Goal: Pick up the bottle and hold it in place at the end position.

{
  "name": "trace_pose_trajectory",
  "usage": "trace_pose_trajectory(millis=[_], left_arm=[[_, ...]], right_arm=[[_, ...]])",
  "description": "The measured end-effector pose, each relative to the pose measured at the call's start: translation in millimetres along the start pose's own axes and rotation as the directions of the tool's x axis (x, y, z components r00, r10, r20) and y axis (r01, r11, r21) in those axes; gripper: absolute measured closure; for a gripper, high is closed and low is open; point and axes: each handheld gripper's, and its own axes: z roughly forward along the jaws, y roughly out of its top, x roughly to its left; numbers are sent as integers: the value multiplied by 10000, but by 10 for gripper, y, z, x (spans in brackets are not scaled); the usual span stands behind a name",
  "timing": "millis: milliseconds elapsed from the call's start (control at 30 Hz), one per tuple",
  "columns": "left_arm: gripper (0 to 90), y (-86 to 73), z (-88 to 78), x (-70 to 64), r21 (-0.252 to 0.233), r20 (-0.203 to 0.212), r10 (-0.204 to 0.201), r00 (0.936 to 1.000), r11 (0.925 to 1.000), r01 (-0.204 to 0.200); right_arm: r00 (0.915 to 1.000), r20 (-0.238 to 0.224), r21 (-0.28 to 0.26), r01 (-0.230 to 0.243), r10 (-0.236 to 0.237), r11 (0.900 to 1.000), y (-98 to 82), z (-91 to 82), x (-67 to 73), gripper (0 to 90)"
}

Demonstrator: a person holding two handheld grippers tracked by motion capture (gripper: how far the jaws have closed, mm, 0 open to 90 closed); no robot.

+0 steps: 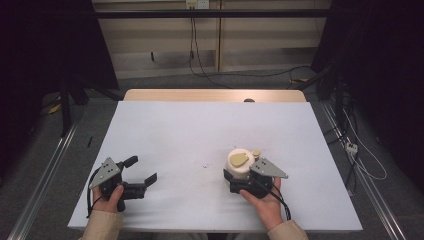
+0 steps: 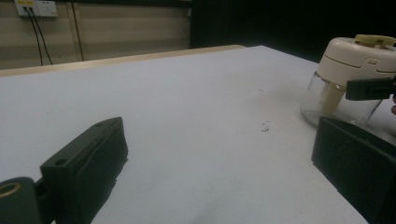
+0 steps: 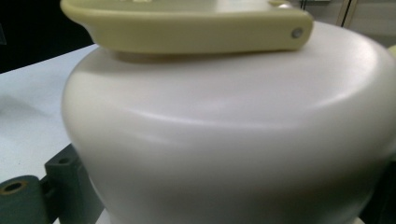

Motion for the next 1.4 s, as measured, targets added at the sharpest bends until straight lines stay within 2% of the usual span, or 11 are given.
trace_pose_trajectory(millis=[400,700,833,1100,1267,1400], left_arm=[[30,-4,4,-1,58,59,74,10000,10000,-75],[31,-4,7,-2,60,72,92,9999,9999,-93],[30,-4,6,-2,61,77,91,9999,9999,-91],[30,-5,8,-1,50,79,93,9999,9999,-94],[31,-8,9,-2,3,82,48,10000,10000,-48],[30,-7,5,0,-21,57,31,10000,10000,-31]], right_arm=[[9999,-121,137,-102,104,9999,17,1,-15,56],[9991,-416,115,-121,126,9999,30,9,-61,60],[9985,-454,44,-315,317,9995,38,15,-81,62],[9984,-552,-63,-126,122,9999,62,47,-83,66],[9980,-576,-377,-279,257,9989,107,85,-89,67],[9978,-627,-375,-233,209,9990,121,118,-87,68]])
